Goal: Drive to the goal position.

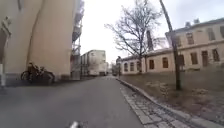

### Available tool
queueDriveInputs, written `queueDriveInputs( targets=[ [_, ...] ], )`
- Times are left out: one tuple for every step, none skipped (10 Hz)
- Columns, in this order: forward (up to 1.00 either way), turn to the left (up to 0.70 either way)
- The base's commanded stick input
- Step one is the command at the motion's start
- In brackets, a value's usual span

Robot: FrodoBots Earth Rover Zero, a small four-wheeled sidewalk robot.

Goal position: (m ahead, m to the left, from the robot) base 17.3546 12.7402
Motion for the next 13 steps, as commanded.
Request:
queueDriveInputs(
  targets=[
    [1.00, 0.00],
    [1.00, 0.00],
    [1.00, 0.00],
    [1.00, 0.00],
    [1.00, 0.00],
    [1.00, 0.00],
    [1.00, 0.00],
    [1.00, 0.00],
    [1.00, 0.00],
    [1.00, 0.00],
    [1.00, 0.00],
    [1.00, 0.00],
    [1.00, 0.00]
  ],
)
